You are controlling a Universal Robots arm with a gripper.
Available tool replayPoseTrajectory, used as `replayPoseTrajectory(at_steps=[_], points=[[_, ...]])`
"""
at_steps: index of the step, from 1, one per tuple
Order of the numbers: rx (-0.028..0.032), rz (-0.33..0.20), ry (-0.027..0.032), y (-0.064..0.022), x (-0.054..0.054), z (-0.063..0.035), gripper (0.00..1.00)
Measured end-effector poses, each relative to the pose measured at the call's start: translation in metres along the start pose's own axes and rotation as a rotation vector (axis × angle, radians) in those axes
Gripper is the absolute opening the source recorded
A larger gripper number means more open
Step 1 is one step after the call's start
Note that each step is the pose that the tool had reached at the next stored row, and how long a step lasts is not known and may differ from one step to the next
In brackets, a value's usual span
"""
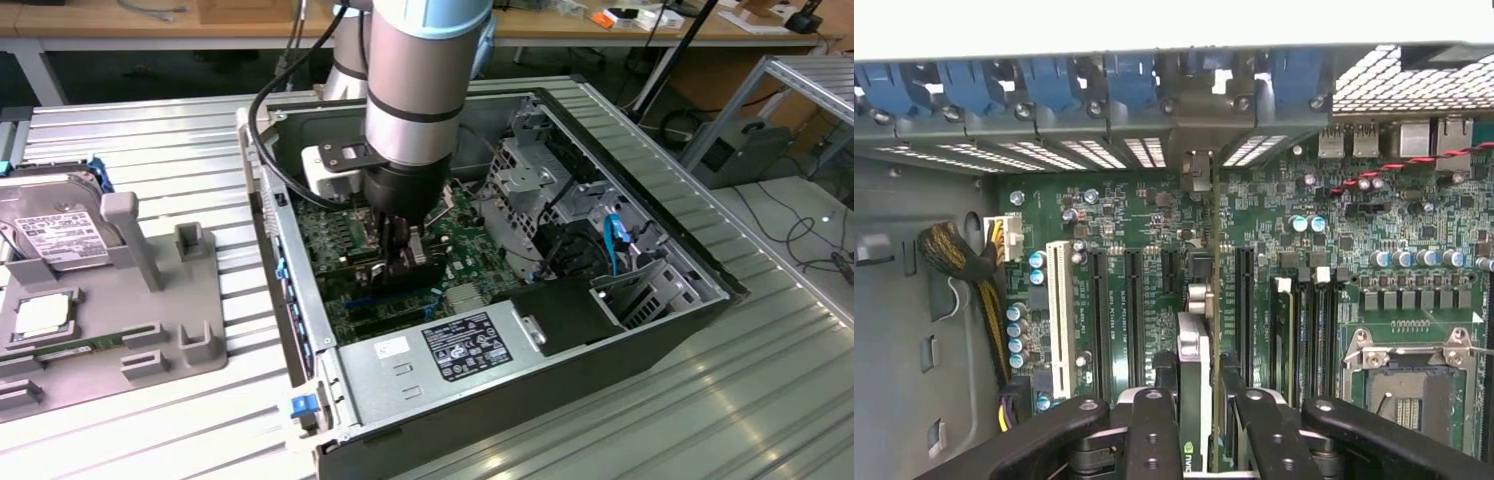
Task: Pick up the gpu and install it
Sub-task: 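Insert the gpu into the slot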
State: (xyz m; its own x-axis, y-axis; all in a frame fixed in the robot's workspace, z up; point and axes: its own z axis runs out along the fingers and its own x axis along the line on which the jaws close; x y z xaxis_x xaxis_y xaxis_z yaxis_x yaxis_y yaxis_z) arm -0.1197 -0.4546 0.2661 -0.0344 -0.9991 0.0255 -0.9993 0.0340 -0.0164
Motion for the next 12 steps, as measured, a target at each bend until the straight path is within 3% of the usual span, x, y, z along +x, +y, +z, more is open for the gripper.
replayPoseTrajectory(at_steps=[12], points=[[-0.0005, 0.019, 0.0003, 0.0027, -0.0013, -0.0001, 0.27]])
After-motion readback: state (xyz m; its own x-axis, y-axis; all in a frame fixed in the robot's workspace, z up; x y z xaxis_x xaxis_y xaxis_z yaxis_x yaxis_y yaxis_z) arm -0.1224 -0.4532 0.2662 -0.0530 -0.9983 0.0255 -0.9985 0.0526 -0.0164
